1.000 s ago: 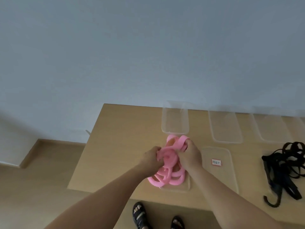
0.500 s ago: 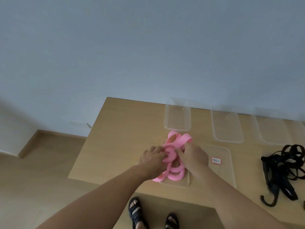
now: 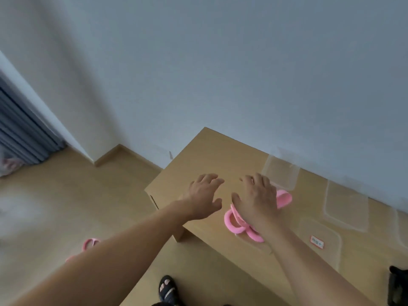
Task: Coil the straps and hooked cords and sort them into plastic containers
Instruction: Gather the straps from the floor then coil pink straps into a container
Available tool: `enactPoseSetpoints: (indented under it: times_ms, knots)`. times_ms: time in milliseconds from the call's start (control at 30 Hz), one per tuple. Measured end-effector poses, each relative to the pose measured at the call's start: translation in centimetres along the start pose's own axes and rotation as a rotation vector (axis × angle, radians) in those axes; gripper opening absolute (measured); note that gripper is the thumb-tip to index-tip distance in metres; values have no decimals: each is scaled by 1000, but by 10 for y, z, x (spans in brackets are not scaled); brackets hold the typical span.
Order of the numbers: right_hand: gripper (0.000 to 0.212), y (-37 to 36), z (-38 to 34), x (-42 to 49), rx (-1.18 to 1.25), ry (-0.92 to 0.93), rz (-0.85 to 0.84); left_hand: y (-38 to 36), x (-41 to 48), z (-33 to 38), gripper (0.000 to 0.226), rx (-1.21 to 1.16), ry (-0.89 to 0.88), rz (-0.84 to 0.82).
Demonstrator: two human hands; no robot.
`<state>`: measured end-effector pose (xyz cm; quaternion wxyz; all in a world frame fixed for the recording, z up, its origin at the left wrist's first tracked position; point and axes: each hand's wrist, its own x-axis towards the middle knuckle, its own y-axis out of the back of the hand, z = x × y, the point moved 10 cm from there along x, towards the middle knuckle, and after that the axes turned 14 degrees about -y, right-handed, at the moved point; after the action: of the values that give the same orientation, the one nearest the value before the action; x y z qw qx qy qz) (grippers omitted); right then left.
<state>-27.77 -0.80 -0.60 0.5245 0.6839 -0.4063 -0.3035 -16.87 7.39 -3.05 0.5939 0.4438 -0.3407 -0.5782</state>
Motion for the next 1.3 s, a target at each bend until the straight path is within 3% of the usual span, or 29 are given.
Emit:
enactPoseSetpoints:
  times_ms: [167, 433, 500, 567, 733, 967, 1300]
  knots:
    - [52, -7, -91, -31, 32, 255, -63, 36, -78, -51, 65, -16, 189, 129]
    - [58, -43, -228, -111, -34, 509, -261, 60, -242, -135, 65, -72, 417, 325]
    - [60, -67, -296, -156, -67, 630, -304, 60, -326, -175, 65, -123, 535, 407]
    - [60, -63, -310, -169, -45, 635, -320, 62, -352, -182, 64, -126, 544, 446]
    - [56, -102, -410, -249, -13, 774, -445, 47, -503, -244, 59, -228, 754, 569]
    - [54, -161, -509, -303, 7, 861, -635, 17, -620, -307, 48, -517, 990, 791]
    - [53, -337, -616, -288, -231, 1009, -849, -87, -663, -389, 49, -739, 1388, 689]
